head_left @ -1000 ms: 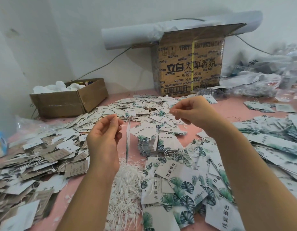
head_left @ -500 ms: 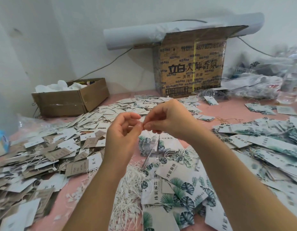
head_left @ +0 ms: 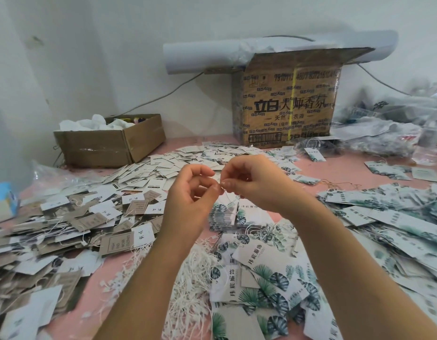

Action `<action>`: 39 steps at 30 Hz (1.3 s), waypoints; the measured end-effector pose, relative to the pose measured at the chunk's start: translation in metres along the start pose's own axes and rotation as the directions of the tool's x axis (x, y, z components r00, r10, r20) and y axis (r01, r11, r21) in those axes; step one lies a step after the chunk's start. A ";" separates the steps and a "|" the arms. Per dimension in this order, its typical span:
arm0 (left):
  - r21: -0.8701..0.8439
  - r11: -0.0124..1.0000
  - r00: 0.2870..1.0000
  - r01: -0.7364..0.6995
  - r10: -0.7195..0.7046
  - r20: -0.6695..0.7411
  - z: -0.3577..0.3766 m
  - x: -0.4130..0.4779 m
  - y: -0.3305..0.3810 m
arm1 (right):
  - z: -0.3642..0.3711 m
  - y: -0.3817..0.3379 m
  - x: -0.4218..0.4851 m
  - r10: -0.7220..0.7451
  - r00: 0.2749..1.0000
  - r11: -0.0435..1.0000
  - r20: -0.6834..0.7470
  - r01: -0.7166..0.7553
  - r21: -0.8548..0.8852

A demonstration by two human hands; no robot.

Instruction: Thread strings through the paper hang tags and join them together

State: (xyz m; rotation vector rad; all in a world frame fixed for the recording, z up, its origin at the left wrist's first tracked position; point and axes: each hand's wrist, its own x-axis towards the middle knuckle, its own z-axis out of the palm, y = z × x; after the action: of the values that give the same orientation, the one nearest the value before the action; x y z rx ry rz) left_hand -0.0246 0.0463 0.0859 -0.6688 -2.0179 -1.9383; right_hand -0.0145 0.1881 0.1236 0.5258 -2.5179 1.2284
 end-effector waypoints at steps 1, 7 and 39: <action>-0.002 1.000 1.000 -0.001 0.001 -0.001 0.000 0.000 0.000 | 0.000 0.000 0.000 -0.002 1.000 1.000 0.003 0.002 0.000; 0.083 0.996 0.999 -0.036 0.035 0.012 -0.002 0.001 -0.002 | 0.001 0.002 0.001 0.004 1.000 0.999 -0.001 -0.004 0.039; 0.115 0.989 0.992 -0.095 0.085 0.089 -0.005 0.001 -0.006 | -0.011 0.015 -0.005 -0.056 0.985 0.876 0.161 -0.029 0.481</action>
State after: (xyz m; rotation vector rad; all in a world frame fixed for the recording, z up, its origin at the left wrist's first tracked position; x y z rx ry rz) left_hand -0.0286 0.0410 0.0815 -0.8091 -2.0955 -1.7515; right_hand -0.0159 0.2063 0.1171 0.7880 -2.3170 1.8953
